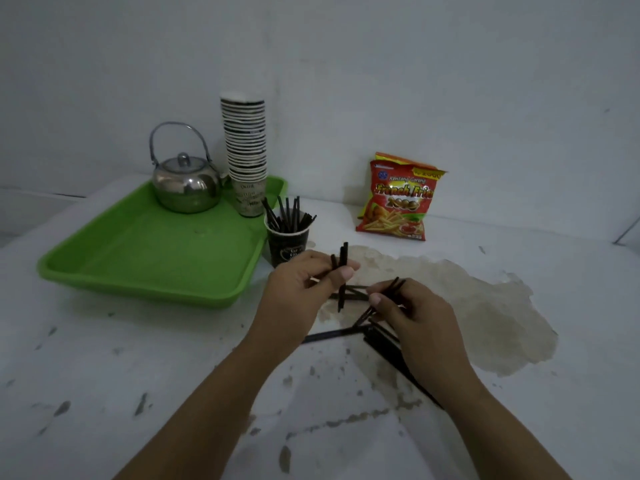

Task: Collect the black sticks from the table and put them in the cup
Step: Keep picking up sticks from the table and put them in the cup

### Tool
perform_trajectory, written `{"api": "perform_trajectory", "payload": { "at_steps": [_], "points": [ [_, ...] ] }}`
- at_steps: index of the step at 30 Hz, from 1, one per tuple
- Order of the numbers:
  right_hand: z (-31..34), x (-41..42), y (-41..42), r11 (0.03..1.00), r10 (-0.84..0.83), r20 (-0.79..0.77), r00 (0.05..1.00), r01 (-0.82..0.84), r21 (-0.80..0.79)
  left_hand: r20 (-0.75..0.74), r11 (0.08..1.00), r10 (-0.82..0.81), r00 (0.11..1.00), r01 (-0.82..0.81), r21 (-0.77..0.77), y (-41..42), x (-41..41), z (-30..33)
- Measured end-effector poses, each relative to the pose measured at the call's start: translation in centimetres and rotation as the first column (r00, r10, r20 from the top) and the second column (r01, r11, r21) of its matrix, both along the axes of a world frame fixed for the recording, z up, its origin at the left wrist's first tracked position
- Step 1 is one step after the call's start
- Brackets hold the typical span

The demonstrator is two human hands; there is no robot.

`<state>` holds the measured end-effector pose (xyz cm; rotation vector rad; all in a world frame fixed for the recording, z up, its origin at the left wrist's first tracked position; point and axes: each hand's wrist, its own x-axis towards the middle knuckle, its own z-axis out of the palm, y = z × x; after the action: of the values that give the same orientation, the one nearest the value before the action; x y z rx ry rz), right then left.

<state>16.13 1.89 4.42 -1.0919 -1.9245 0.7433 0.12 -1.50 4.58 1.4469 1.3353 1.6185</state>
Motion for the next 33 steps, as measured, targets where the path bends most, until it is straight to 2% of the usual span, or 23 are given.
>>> {"api": "perform_trajectory", "payload": {
  "at_steps": [4,9,11,13,19,22,29,33],
  "points": [
    [4.2,-2.8,1.8,0.991,0.066,-0.033,0.997,-0.062,0.119,-0.125,0.991,0.114,0.986,-0.104,0.080,0.7,-3.0,3.3],
    [9.3,-7.2,5.1,0.970,0.059,-0.215,0.975,-0.005,0.243,-0.178,0.958,0.243,0.954,-0.208,0.196,2.5,-6.9,8.4],
    [10.1,-9.0,6.3,0.974,0.047,-0.286,0.957,0.019,0.224,-0.205,0.948,0.282,0.937,-0.239,0.210,3.6,-7.9,9.4],
    [9.8,-10.8,7.3,0.984,0.029,-0.291,0.956,0.024,0.178,-0.239,0.943,0.311,0.920,-0.268,0.196,4.8,-8.5,9.4],
    [6.6,-13.5,9.0,0.992,0.005,-0.092,0.996,0.006,0.124,-0.416,0.943,0.324,0.850,-0.325,0.069,7.3,-9.5,6.3],
    [6.0,-13.5,9.2,0.997,0.017,-0.051,0.999,-0.013,0.080,-0.512,0.944,0.292,0.808,-0.328,0.021,7.5,-9.6,5.0],
    [6.2,-11.4,8.6,0.997,0.045,-0.186,0.982,-0.031,0.077,-0.535,0.909,0.404,0.742,-0.394,0.140,7.1,-9.6,4.5],
    [5.7,-9.2,7.4,0.998,0.022,-0.241,0.970,-0.007,0.060,-0.545,0.911,0.404,0.735,-0.378,0.166,6.7,-9.5,4.0]
  ]
}}
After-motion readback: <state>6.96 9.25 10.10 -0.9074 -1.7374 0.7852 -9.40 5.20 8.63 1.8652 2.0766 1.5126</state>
